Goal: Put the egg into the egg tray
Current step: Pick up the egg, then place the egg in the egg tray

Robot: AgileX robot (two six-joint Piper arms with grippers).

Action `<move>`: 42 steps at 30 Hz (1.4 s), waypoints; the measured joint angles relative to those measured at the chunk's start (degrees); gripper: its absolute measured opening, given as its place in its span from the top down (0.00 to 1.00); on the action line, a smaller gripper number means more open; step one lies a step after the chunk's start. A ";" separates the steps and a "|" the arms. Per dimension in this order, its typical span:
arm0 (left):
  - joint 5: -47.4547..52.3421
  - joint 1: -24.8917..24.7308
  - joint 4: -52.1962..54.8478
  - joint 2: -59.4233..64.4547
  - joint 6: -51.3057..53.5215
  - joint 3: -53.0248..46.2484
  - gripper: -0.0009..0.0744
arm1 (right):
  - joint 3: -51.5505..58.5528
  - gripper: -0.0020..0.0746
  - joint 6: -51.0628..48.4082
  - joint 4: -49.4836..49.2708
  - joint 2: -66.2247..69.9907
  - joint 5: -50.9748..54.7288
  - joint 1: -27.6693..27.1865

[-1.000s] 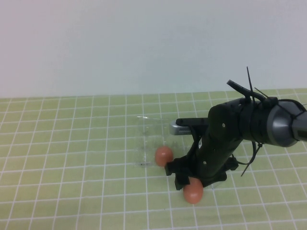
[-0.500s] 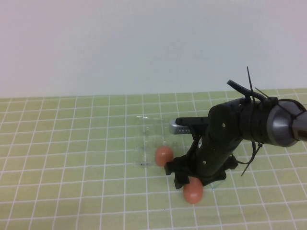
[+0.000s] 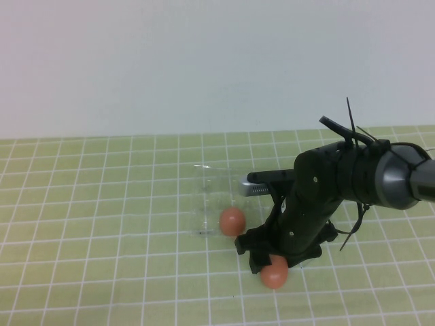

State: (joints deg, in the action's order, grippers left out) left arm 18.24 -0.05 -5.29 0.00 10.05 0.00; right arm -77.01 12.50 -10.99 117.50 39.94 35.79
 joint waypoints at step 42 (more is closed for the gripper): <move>0.00 0.00 0.00 0.00 0.00 0.00 0.99 | 29.92 0.49 -24.67 -23.09 -11.85 -76.83 7.87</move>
State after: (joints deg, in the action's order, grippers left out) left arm 18.24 -0.05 -5.29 0.00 10.05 0.00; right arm -47.10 -12.17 -34.09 105.65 -36.89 43.66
